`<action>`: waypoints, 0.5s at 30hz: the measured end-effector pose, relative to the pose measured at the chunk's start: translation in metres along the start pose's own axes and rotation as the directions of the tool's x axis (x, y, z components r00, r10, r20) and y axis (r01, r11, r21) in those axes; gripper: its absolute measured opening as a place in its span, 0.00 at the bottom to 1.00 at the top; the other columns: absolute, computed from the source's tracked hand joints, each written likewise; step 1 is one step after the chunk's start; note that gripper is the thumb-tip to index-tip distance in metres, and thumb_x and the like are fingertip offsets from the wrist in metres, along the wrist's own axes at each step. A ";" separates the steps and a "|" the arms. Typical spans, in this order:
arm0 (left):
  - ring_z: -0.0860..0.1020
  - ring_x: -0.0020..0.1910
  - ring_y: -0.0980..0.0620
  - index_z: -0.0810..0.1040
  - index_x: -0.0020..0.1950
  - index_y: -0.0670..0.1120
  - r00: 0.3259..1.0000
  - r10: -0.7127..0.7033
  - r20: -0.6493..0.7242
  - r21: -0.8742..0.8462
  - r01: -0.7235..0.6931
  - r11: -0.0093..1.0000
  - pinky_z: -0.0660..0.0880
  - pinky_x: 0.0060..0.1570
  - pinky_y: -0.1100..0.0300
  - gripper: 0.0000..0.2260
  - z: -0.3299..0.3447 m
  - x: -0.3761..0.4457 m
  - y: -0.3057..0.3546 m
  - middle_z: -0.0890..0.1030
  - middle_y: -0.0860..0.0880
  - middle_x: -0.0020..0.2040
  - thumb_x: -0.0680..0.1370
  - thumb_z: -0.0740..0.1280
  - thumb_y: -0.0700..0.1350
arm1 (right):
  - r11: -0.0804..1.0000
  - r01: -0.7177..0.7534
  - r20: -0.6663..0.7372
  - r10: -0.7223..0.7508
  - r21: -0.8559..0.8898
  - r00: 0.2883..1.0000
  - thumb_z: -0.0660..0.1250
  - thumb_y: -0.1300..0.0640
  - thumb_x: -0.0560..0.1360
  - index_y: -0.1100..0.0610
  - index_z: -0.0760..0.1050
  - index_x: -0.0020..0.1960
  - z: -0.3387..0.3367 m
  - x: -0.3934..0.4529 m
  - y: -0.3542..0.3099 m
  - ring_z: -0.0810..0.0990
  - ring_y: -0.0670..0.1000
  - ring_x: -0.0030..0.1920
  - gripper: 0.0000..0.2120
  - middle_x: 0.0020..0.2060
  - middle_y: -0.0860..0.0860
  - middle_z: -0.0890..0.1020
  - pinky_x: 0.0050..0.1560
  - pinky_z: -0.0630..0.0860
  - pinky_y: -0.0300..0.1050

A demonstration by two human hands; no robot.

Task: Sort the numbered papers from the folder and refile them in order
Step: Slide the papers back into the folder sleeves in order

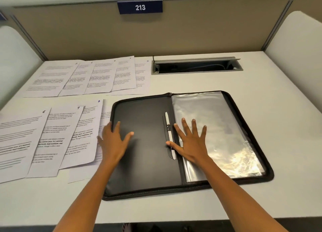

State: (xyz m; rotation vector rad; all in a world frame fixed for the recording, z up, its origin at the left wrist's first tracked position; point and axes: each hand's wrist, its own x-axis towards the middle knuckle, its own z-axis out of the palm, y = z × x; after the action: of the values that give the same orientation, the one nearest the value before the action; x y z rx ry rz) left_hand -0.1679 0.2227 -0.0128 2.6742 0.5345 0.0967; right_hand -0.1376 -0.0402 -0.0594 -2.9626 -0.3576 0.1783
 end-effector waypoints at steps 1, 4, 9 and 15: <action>0.51 0.76 0.42 0.60 0.75 0.49 0.997 0.063 0.040 0.051 -0.065 0.997 0.48 0.70 0.40 0.32 0.006 -0.002 0.002 0.55 0.42 0.77 0.76 0.63 0.61 | 1.000 -0.001 -0.001 0.001 -0.004 1.000 0.31 0.22 0.64 0.40 0.40 0.76 0.001 0.000 0.000 0.33 0.59 0.75 0.44 0.77 0.46 0.38 0.68 0.34 0.71; 0.42 0.76 0.43 0.54 0.77 0.52 0.974 0.142 0.177 0.127 -0.165 0.978 0.43 0.71 0.40 0.34 0.020 -0.006 0.001 0.46 0.46 0.78 0.75 0.59 0.65 | 1.000 0.000 0.001 0.000 0.009 1.000 0.30 0.21 0.63 0.40 0.41 0.76 0.000 0.001 0.000 0.33 0.59 0.75 0.46 0.77 0.47 0.39 0.68 0.34 0.71; 0.42 0.76 0.40 0.50 0.78 0.52 0.956 0.117 0.269 0.146 -0.160 0.976 0.40 0.72 0.43 0.34 0.029 -0.009 -0.006 0.44 0.45 0.78 0.76 0.56 0.65 | 0.998 0.020 -0.041 -0.018 0.055 0.999 0.27 0.20 0.59 0.44 0.51 0.77 -0.015 0.011 -0.018 0.36 0.58 0.76 0.54 0.78 0.52 0.45 0.70 0.31 0.64; 0.40 0.76 0.42 0.51 0.77 0.51 0.961 0.152 0.230 0.108 -0.180 0.978 0.41 0.72 0.46 0.37 0.013 0.003 -0.008 0.43 0.44 0.78 0.74 0.53 0.69 | 0.963 0.233 -0.037 -0.230 0.138 0.973 0.28 0.19 0.59 0.47 0.51 0.78 -0.035 0.052 -0.078 0.39 0.57 0.77 0.55 0.78 0.54 0.46 0.74 0.36 0.55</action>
State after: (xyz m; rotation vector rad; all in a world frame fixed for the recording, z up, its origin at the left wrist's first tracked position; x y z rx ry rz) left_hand -0.1660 0.2254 -0.0277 2.8034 0.2528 -0.1926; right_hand -0.1000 0.0427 -0.0171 -2.7528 -0.6549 0.1383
